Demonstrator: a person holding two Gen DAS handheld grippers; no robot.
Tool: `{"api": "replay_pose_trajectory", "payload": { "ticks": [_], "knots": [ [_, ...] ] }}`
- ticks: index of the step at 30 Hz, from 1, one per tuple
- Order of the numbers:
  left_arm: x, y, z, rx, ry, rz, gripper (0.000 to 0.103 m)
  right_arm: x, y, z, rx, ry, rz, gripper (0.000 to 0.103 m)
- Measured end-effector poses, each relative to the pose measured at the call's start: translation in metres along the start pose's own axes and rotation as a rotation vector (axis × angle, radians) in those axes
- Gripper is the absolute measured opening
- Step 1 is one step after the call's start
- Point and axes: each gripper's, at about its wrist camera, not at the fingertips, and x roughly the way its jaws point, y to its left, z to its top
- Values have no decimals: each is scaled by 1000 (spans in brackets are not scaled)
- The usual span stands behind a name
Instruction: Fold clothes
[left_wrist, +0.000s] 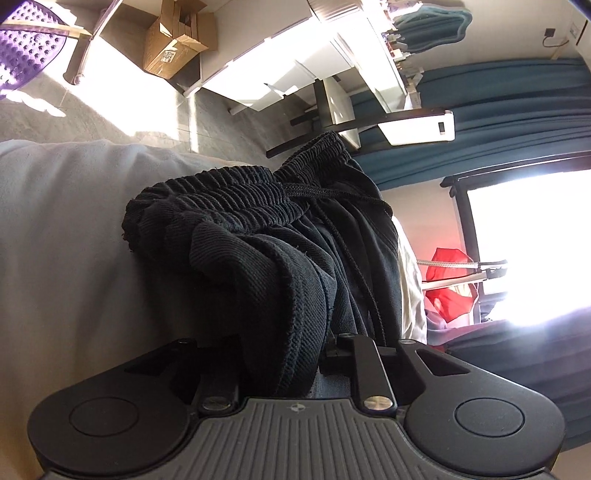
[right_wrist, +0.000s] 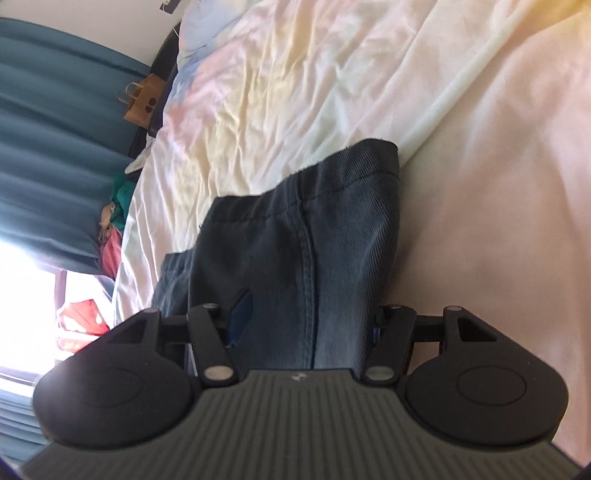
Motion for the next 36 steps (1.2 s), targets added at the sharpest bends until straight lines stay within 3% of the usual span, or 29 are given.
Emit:
{"api": "replay_pose_trajectory", "payload": {
  "ticks": [2, 5, 6, 8, 10, 14, 16, 17, 18, 20, 22, 27, 36],
  "knots": [
    [5, -1, 0, 0, 26, -13, 23, 5, 3, 5, -8, 9, 53, 56],
    [15, -1, -2, -1, 82, -36, 44, 1, 18, 6, -66, 13, 160, 56],
    [16, -1, -1, 0, 81, -35, 45, -2, 24, 5, -93, 10, 188, 56],
    [20, -1, -1, 3, 78, -34, 45, -4, 34, 3, -155, 11, 204, 56],
    [24, -1, 0, 5, 75, -34, 44, -1, 33, 3, -172, 9, 152, 56],
    [31, -1, 1, 10, 70, -32, 41, 11, 17, 9, -101, 41, 68, 56],
    [35, -1, 2, 13, 67, -31, 29, 16, 10, 10, -85, 54, 49, 53],
    [36, -1, 2, 14, 66, -30, 22, 18, 8, 10, -89, 55, 47, 36],
    [38, -1, 2, 16, 64, -30, 20, 19, 7, 10, -94, 56, 45, 29],
    [40, -6, 2, 47, 55, -22, 17, 19, 7, 8, -119, 53, 49, 16],
    [40, -11, 2, 85, 39, -14, 10, 17, 9, 6, -142, 38, 55, 10],
    [33, -25, 1, 143, -19, -36, 5, 3, 15, 1, -196, -16, 64, 7],
    [-10, -48, 5, 154, -201, -223, 4, -45, 22, 1, -192, -90, 135, 7]
  ]
}}
